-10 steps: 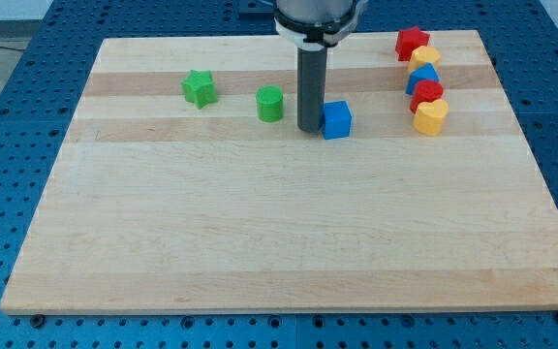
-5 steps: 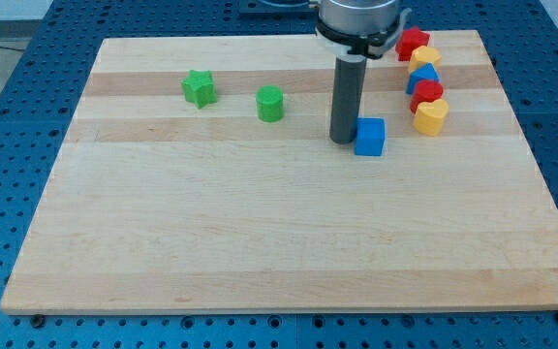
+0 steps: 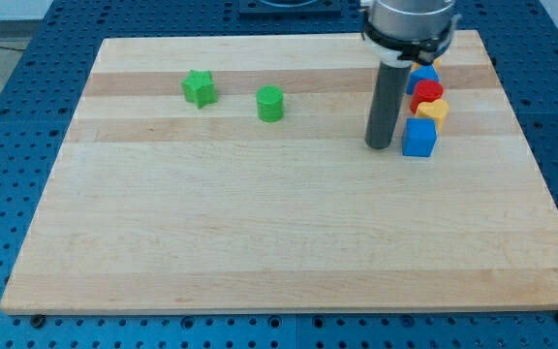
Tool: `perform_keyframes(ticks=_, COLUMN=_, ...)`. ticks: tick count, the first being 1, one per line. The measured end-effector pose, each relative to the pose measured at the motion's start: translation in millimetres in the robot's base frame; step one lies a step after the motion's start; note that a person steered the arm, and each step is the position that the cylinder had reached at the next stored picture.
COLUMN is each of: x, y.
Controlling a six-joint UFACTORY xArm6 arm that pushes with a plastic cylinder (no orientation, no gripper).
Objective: Push the blue cube to the bottom left of the yellow heart
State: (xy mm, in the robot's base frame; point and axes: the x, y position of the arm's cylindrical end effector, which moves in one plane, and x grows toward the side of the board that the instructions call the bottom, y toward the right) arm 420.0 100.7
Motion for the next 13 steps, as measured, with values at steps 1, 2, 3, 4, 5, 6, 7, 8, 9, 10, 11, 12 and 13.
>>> perform_keyframes(ticks=1, x=15, y=-5)
perform_keyframes(ticks=2, x=21, y=-28)
perform_keyframes(ticks=3, x=21, y=-100)
perform_keyframes(ticks=4, x=21, y=-99)
perform_keyframes(ticks=5, x=17, y=-68)
perform_keyframes(ticks=6, x=11, y=-43)
perform_keyframes(ticks=7, x=9, y=-9)
perform_keyframes(ticks=8, x=9, y=16)
perform_keyframes(ticks=9, x=9, y=23)
perform_keyframes(ticks=10, x=9, y=27)
perform_keyframes(ticks=11, x=9, y=38)
perform_keyframes(ticks=12, x=9, y=37)
perform_keyframes(ticks=13, x=9, y=17)
